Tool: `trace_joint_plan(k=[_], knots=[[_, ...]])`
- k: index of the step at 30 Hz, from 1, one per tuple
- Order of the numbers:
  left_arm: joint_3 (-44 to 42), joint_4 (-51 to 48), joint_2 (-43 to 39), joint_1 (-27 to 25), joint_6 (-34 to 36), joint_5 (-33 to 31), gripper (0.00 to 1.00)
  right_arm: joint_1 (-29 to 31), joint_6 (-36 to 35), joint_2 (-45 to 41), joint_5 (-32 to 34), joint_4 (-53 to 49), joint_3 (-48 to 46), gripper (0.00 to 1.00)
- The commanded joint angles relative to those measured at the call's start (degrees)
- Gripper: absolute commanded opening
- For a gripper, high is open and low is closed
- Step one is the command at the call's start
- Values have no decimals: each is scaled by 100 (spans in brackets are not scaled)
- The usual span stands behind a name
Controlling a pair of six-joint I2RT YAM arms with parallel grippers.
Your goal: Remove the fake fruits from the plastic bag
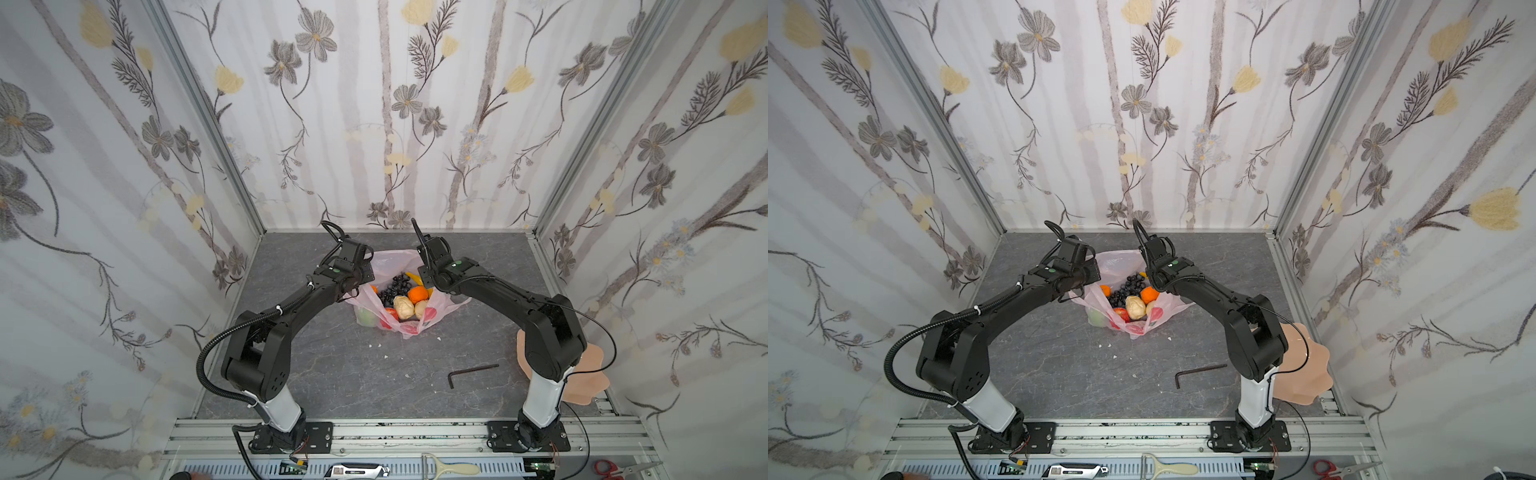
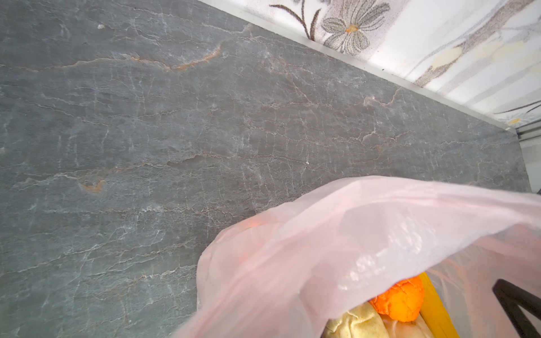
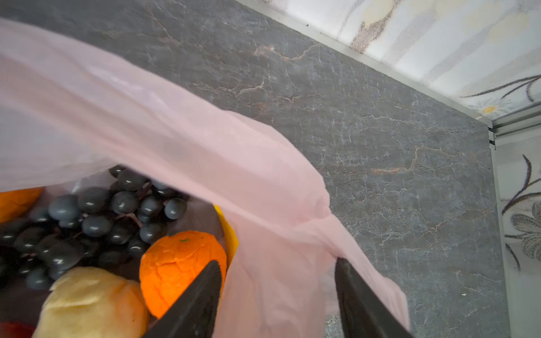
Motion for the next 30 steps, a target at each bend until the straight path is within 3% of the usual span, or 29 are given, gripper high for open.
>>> trace_joint_plan(k=[1, 2, 6, 7, 13, 19, 22, 26, 30], knots=[[-7, -102, 29, 453, -163, 323, 0, -23, -108, 56, 347, -312, 24, 42], [-5, -110, 39, 603, -125, 409, 0, -40, -163, -44, 299, -213, -126, 30], [69, -176, 154, 1046, 29, 739, 0, -335, -337, -585, -410, 108, -764, 3], [89, -183, 174, 1104, 50, 744, 0, -447, -391, -741, -654, 189, -923, 0], [655, -403, 553, 1170, 202, 728, 0, -499, -586, -1482, -2078, 615, -1587, 0], [1230, -683, 852, 922, 415, 379, 2, -484, -388, -2026, -2728, 996, -2010, 0], [1284, -891, 746, 683, 484, -33, 26, -573, -119, -2267, -3011, 1211, -2225, 0], [986, -1156, 227, 375, 324, -728, 62, -641, 167, -2501, -2887, 1331, -2524, 0], [643, -1249, -320, 154, 209, -1125, 72, -617, 335, -2796, -3018, 1556, -2834, 0]])
